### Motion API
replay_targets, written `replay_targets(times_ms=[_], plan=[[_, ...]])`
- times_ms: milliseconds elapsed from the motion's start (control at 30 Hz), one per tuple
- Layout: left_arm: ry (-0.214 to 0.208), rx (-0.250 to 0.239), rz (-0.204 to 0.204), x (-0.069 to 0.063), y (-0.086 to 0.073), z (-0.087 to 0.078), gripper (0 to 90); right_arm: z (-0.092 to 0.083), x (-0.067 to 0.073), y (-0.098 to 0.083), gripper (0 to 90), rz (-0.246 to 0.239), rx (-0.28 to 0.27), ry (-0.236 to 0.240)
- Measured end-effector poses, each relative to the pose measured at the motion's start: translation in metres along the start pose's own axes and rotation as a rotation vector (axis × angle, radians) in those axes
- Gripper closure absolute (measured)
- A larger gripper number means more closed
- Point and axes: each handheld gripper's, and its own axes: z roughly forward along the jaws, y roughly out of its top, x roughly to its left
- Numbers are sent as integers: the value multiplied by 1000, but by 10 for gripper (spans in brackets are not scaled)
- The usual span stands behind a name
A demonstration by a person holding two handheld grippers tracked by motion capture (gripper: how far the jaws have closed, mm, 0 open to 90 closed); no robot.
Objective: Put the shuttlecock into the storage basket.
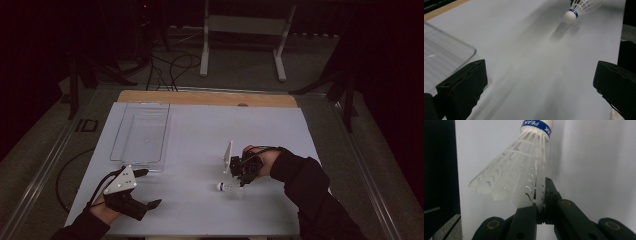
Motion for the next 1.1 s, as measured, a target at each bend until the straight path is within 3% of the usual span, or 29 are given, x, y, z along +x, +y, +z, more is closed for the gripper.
replay_targets(times_ms=[167,867,1100], plan=[[-30,29,52,-2,15,6,1,-2,1,6,900,-18,-18,8],[-139,118,220,-7,69,25,1,-1,5,15,900,-32,2,17],[-180,149,321,-8,93,31,1,-2,7,17,900,-33,5,19]])
